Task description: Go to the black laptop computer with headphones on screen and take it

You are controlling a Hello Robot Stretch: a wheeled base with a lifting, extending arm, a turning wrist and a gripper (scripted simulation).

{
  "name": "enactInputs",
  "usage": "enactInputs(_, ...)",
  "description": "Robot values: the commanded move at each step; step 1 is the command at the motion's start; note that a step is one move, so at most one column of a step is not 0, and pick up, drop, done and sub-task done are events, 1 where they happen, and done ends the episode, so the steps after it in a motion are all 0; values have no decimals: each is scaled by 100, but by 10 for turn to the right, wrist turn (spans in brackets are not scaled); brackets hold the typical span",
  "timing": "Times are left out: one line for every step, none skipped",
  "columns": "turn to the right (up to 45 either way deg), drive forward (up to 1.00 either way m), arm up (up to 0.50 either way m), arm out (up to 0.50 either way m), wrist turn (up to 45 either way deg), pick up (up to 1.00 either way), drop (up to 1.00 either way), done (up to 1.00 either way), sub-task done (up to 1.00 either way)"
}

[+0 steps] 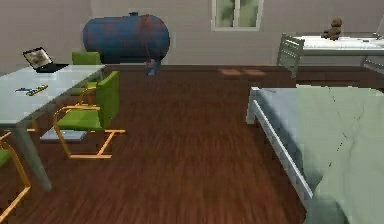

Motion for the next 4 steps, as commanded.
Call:
enactInputs(0, 30, 0, 0, 0, 0, 0, 0, 0)
enactInputs(-90, 0, 0, 0, 0, 0, 0, 0, 0)
enactInputs(0, 100, 0, 0, 0, 0, 0, 0, 0)
enactInputs(-30, 0, 0, 0, 0, 0, 0, 0, 0)
